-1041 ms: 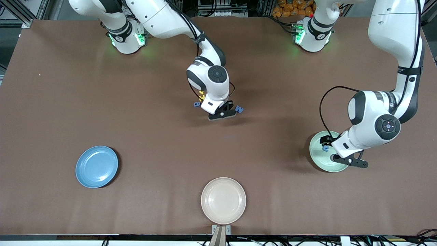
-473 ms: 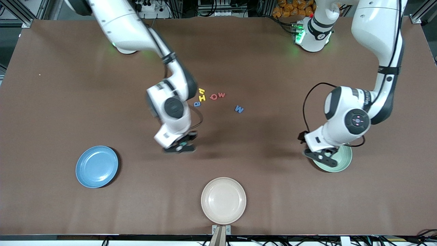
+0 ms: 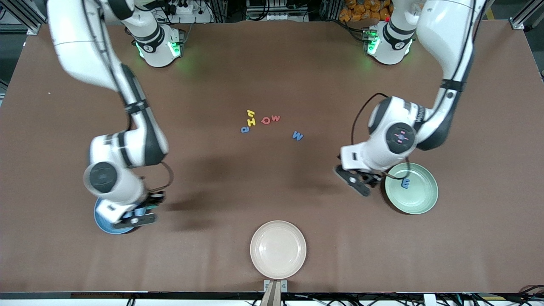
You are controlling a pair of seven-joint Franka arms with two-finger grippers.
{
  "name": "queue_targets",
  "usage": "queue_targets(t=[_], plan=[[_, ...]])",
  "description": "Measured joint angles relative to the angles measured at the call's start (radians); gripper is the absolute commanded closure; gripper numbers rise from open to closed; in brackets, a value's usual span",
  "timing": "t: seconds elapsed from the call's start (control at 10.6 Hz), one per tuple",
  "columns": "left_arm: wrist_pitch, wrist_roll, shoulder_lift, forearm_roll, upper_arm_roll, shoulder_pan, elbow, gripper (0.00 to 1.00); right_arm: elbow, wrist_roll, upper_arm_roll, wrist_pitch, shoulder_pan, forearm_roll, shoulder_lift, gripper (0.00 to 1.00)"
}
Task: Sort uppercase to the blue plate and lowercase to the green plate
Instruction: 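Carry the teal R with the right gripper to the blue plate, then release the teal R on the blue plate while the left gripper reaches letters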
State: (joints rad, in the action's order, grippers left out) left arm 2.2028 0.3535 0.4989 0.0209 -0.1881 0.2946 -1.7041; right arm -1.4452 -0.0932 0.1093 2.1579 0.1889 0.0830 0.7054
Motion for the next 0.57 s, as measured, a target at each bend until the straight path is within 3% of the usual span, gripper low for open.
queue_targets(t=[0.19,0.28,0.38,0.57], plan=[[0.001,-0.001,0.008,-0.009,-0.006,0.088,0.038,0.00,-0.001,-0.085,-0.002,0.074,-0.062,0.000,0.022,1.00],[0.004,-0.020,0.023,-0.048,-0.007,0.136,0.074,0.00,-0.001,-0.090,-0.002,0.102,-0.069,0.000,0.032,0.73],[0.007,-0.050,0.047,-0.098,-0.007,0.184,0.121,0.00,-0.002,-0.090,-0.001,0.110,-0.073,0.000,0.040,0.01],[0.044,-0.146,0.132,-0.130,-0.004,0.298,0.238,0.01,-0.002,-0.091,0.000,0.121,-0.101,0.000,0.051,0.00]])
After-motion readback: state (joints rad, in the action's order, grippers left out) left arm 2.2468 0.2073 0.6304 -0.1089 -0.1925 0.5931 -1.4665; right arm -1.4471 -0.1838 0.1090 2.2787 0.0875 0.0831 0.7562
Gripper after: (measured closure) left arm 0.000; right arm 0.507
